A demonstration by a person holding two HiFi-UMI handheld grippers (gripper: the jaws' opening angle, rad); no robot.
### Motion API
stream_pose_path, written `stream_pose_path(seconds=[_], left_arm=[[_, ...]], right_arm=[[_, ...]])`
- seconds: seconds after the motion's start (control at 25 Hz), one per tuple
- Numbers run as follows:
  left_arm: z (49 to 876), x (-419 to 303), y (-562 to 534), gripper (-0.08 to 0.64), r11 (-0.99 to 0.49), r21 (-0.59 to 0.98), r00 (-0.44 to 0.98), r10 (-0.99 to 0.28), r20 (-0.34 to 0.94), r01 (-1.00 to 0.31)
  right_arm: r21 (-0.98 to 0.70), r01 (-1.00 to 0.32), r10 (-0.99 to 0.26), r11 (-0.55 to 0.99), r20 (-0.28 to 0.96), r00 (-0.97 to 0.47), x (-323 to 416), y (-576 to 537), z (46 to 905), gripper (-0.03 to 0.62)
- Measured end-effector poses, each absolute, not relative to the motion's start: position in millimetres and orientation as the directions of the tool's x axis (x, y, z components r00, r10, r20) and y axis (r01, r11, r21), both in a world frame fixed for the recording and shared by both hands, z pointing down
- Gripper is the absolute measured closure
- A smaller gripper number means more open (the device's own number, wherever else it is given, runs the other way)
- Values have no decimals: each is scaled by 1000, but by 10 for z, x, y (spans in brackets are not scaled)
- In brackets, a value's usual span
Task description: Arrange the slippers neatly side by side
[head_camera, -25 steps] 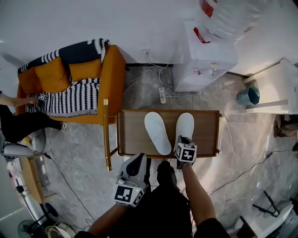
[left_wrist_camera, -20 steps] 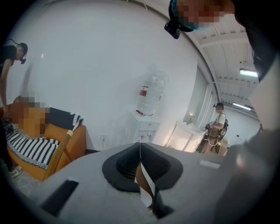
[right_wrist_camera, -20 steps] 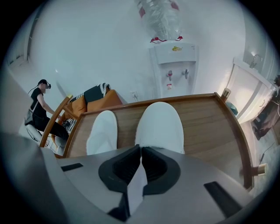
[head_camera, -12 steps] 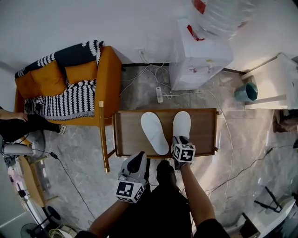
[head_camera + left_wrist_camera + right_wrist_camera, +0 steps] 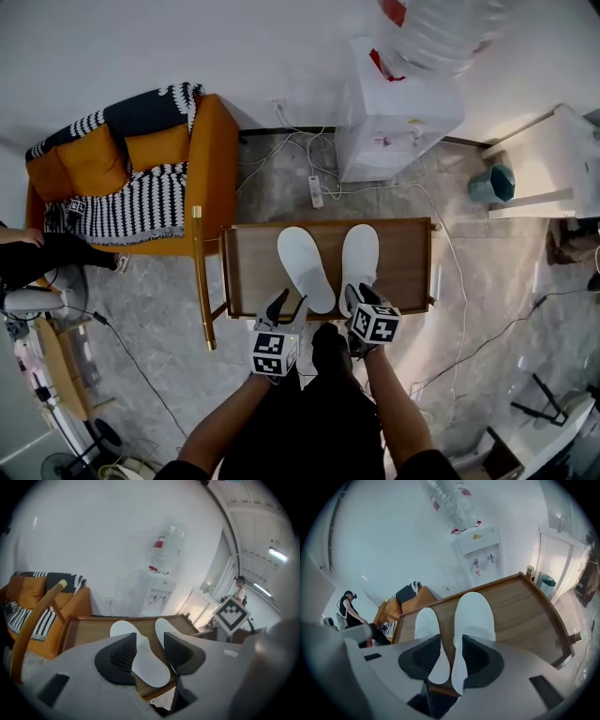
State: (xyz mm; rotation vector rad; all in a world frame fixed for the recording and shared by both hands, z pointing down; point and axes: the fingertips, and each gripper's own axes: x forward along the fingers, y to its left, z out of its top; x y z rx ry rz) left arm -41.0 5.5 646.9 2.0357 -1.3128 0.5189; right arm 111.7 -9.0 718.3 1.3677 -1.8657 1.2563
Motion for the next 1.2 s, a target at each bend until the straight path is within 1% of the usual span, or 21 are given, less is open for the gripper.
stream_pose_path(seconds=[0.24,0.48,0.52,0.6,0.68,0.76,0.8,0.92,1.2], left_arm=[[7200,-413,-52,360,-224,243,330,-593,734,-944],[7785,-426,-41,360,-163,207,262,-507,821,-965],[7836,-431,-38,367,-162,200,255,-498,829,-966],[7900,-447,-51,402,-164,182,240,-492,837,-969],[7977,-481,-57,462,-169,157,221,-490,843,-973],[8021,-501,-57,492,-173,154,221,-492,842,-973],[8002,-496,-63,508,-180,158,228,-493,839,-971],[7975,-479,-48,525,-232,146,246,-500,830,-962],[7795,-473,5,534,-374,105,300,-513,804,-922]], right_arm=[[-412,-908,-500,80,771,-394,1105,-82,6927,457],[-404,-909,-510,99,764,-395,1163,-23,6865,457],[-404,-909,-510,97,764,-394,1177,-11,6868,457],[-405,-909,-512,94,764,-393,1205,8,6874,457],[-406,-910,-515,88,763,-391,1229,22,6884,457],[-407,-910,-516,80,764,-388,1244,37,6896,457],[-408,-910,-517,77,764,-387,1249,44,6901,459],[-410,-909,-516,68,765,-384,1279,50,6909,462],[-408,-911,-520,60,766,-378,1297,53,6930,466]])
